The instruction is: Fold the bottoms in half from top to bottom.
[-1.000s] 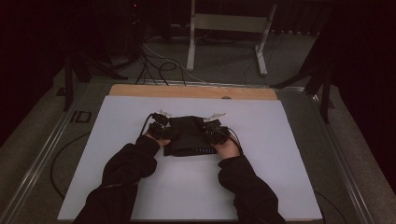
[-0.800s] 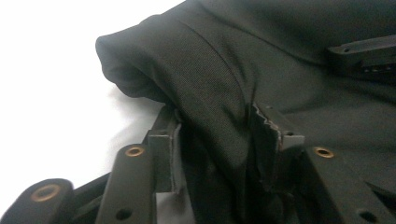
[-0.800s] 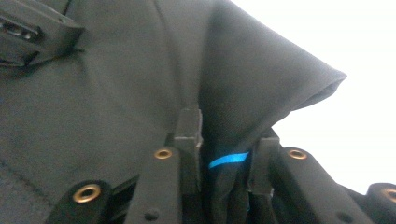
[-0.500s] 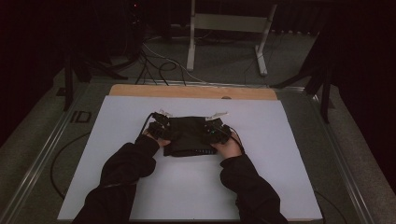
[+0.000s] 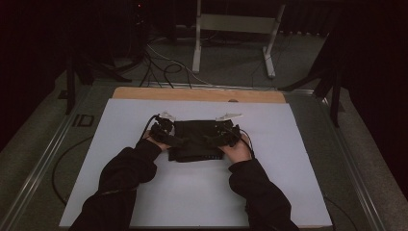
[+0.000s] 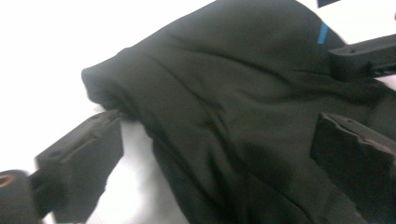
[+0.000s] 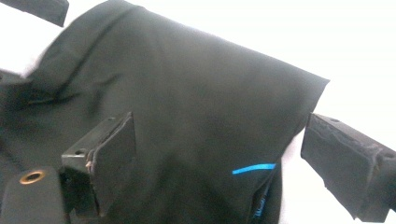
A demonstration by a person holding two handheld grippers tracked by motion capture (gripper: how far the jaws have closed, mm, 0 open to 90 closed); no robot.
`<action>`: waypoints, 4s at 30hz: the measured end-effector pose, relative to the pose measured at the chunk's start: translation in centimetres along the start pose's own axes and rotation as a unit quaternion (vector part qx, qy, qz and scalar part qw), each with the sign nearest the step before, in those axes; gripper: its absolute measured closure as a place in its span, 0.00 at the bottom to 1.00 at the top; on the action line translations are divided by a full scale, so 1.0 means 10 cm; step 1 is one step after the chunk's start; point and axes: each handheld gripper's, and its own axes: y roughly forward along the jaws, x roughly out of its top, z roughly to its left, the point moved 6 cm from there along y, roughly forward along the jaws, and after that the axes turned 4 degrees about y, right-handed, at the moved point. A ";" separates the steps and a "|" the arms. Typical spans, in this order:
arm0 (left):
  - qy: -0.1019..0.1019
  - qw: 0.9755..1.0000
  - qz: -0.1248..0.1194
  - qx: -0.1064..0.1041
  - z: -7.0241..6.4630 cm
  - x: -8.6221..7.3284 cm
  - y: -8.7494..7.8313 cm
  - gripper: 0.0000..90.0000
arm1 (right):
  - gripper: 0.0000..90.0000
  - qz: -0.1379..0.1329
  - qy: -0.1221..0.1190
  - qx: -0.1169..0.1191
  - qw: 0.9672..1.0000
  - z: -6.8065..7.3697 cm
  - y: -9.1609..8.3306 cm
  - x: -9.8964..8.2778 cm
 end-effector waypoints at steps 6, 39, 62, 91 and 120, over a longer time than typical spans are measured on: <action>0.010 1.000 -0.002 -0.010 -0.04 0.00 -0.05 0.00 | 0.10 -0.003 -0.010 0.010 1.000 0.05 -0.04 0.03; 0.074 0.994 -0.049 -0.062 -0.33 0.03 -0.52 0.00 | 0.11 -0.028 -0.054 0.078 0.995 0.40 -0.26 0.27; 0.108 0.988 -0.059 -0.094 -0.64 -0.22 -0.72 0.00 | 0.11 -0.025 -0.097 0.116 0.988 0.62 -0.60 -0.05; 0.119 0.986 -0.061 -0.098 -0.84 -0.75 -0.84 0.00 | 0.11 -0.029 -0.141 0.154 0.977 0.76 -0.87 -0.66; 0.083 0.993 -0.024 -0.079 -0.61 -1.39 -1.16 0.00 | 0.11 -0.020 -0.104 0.095 0.990 0.18 -1.34 -1.20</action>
